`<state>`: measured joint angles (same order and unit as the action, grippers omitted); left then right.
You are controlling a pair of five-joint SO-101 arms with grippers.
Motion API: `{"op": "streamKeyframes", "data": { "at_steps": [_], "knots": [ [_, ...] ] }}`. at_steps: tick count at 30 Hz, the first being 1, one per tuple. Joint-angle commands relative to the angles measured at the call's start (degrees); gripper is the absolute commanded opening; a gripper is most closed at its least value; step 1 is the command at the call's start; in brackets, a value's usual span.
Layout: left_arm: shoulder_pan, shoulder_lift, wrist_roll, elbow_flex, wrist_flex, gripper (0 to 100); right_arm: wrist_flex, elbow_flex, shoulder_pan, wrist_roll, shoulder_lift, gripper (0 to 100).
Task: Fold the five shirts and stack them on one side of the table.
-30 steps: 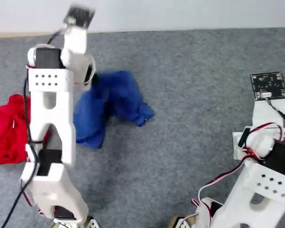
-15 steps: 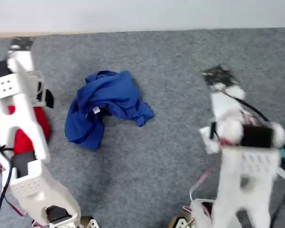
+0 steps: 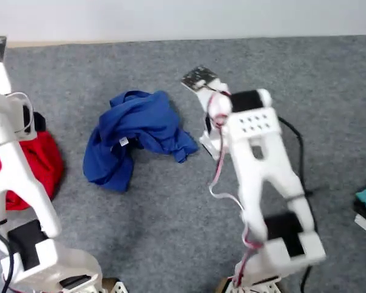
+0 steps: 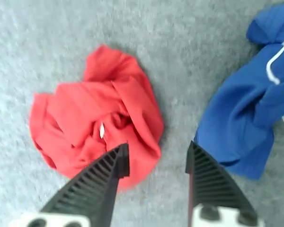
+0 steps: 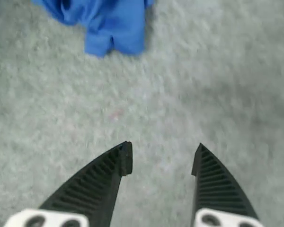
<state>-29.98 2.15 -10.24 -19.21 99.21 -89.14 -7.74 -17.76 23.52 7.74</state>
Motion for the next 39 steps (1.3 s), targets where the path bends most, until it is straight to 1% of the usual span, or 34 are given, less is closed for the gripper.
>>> {"op": "streamKeyframes", "data": {
  "at_steps": [1, 9, 13, 20, 22, 24, 27, 28, 31, 37, 39],
  "knots": [
    [-1.05, -3.78, 0.79, 1.89, 1.23, 20, 0.66, -11.6, -2.07, -0.44, 8.4, 21.4],
    [-1.05, -7.03, 0.79, 4.79, 1.23, 20, 0.4, -26.73, -5.41, -0.44, 24.13, 21.3],
    [-1.05, -7.47, 0.79, 5.05, 1.23, 20, 1.54, -30.07, -6.81, -0.44, 29.93, 21.3],
    [-1.05, -7.12, 0.79, 5.05, 1.23, 20, 1.45, -35.96, -6.9, -0.53, 39.16, 21.1],
    [-1.05, -7.03, 0.79, 5.32, 1.23, 20, 1.45, -37.45, -6.9, -0.53, 40.75, 19.4],
    [-1.05, -7.12, 0.79, 6.11, 1.23, 20, 1.45, -38.95, -7.08, -0.44, 41.54, 13.2],
    [-0.97, -7.03, 0.79, 7.69, 1.14, 20, 1.36, -41.23, -7.08, -0.44, 41.8, 0.1],
    [-0.97, -7.03, 0.79, 8.22, 1.14, 20, 1.1, -41.85, -6.81, -0.35, 41.8, 1.8],
    [-0.97, -7.03, 0.79, 9.27, 1.14, 20, -2.24, -46.15, -6.2, 1.41, 41.19, 1.3],
    [-0.97, -7.21, 0.79, 9.36, 1.14, 20, -13.41, -61.89, -6.02, 2.02, 35.82, 1.0],
    [-0.97, -7.3, 0.79, 9.36, 1.14, 20, -13.76, -65.93, -5.58, 2.02, 33.01, 1.0]
  ]
}}
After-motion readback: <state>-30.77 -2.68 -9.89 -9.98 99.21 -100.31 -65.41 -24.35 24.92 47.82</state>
